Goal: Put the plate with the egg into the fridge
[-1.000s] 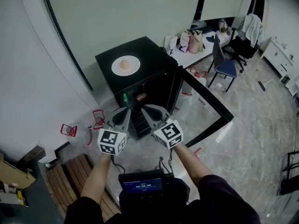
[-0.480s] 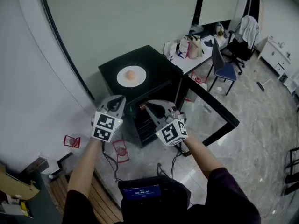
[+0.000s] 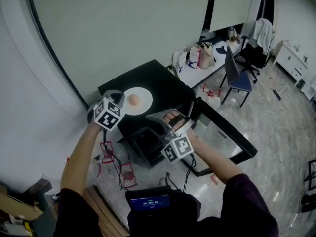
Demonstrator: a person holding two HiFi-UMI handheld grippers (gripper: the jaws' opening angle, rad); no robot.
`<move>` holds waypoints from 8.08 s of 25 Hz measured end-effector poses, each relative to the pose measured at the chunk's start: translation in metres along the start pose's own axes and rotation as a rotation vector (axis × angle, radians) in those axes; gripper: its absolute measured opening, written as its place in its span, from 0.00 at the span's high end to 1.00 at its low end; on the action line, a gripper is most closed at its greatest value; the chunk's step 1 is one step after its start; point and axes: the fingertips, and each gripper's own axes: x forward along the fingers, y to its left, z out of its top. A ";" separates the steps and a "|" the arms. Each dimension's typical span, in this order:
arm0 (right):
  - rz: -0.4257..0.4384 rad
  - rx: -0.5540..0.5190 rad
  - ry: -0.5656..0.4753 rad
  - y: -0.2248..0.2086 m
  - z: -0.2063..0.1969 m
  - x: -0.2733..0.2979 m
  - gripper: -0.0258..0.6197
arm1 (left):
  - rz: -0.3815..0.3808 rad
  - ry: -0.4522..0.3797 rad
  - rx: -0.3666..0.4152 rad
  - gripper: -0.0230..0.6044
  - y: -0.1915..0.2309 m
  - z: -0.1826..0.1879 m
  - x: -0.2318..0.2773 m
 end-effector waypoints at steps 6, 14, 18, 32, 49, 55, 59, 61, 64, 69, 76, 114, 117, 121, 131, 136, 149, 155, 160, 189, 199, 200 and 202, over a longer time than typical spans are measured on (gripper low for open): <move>0.060 -0.118 -0.005 -0.002 -0.013 0.013 0.78 | -0.076 0.170 0.049 0.95 0.025 -0.016 0.055; 0.070 -0.177 0.054 0.001 -0.018 -0.004 0.78 | -0.187 0.224 0.105 0.95 0.020 -0.024 0.077; 0.123 -0.179 0.108 0.015 -0.022 -0.004 0.76 | -0.216 0.187 0.134 0.95 0.010 -0.015 0.077; 0.119 -0.255 0.298 0.030 -0.038 -0.016 0.76 | -0.299 0.062 0.235 0.95 -0.044 0.021 0.053; 0.047 -0.340 0.336 0.026 -0.021 -0.023 0.93 | -0.137 -0.096 0.156 0.95 -0.039 0.041 0.009; -0.002 -0.297 0.348 0.019 -0.011 -0.046 0.93 | -0.043 -0.293 -0.093 0.95 -0.047 0.078 -0.054; -0.034 -0.293 0.330 0.021 -0.009 -0.076 0.93 | 0.000 -0.391 -0.286 0.95 -0.083 0.095 -0.101; -0.039 -0.302 0.319 0.025 -0.012 -0.093 0.93 | 0.028 -0.422 -0.354 0.95 -0.106 0.100 -0.119; -0.018 -0.311 0.300 0.043 -0.021 -0.120 0.93 | 0.068 -0.442 -0.435 0.95 -0.146 0.102 -0.139; -0.002 -0.294 0.279 0.071 -0.025 -0.155 0.93 | 0.110 -0.436 -0.580 0.95 -0.206 0.092 -0.160; -0.029 -0.274 0.253 0.097 -0.012 -0.177 0.93 | 0.116 -0.429 -0.640 0.95 -0.265 0.083 -0.177; 0.114 -0.311 0.286 0.223 -0.099 -0.037 0.93 | 0.116 -0.325 -0.701 0.95 -0.314 -0.049 -0.064; 0.132 -0.357 0.286 0.243 -0.132 0.001 0.93 | 0.125 -0.284 -0.717 0.95 -0.323 -0.080 -0.026; 0.237 -0.334 0.280 0.279 -0.173 0.046 0.93 | 0.122 -0.234 -0.719 0.95 -0.335 -0.114 0.018; 0.477 -0.177 0.228 0.336 -0.214 0.107 0.93 | 0.131 -0.185 -0.732 0.95 -0.339 -0.141 0.062; 0.517 -0.197 0.217 0.335 -0.221 0.116 0.93 | 0.146 -0.166 -0.743 0.95 -0.335 -0.145 0.068; 0.927 0.179 0.244 0.355 -0.230 0.120 0.81 | 0.158 -0.142 -0.750 0.95 -0.332 -0.147 0.065; 0.863 0.351 0.215 0.331 -0.222 0.107 0.81 | 0.168 -0.145 -0.749 0.95 -0.331 -0.148 0.052; 0.574 0.869 0.103 0.264 -0.177 0.075 0.82 | 0.184 -0.178 -0.762 0.95 -0.323 -0.127 0.025; -0.026 1.661 -0.305 0.114 0.004 -0.210 0.95 | -0.061 -0.450 -0.780 0.95 -0.332 0.057 -0.172; -0.022 1.645 -0.319 0.109 0.010 -0.213 0.95 | -0.052 -0.436 -0.779 0.95 -0.335 0.061 -0.175; -0.021 1.645 -0.320 0.109 0.011 -0.213 0.95 | -0.049 -0.431 -0.780 0.95 -0.335 0.059 -0.175; -0.019 1.646 -0.317 0.111 0.011 -0.212 0.95 | -0.045 -0.422 -0.782 0.95 -0.335 0.057 -0.175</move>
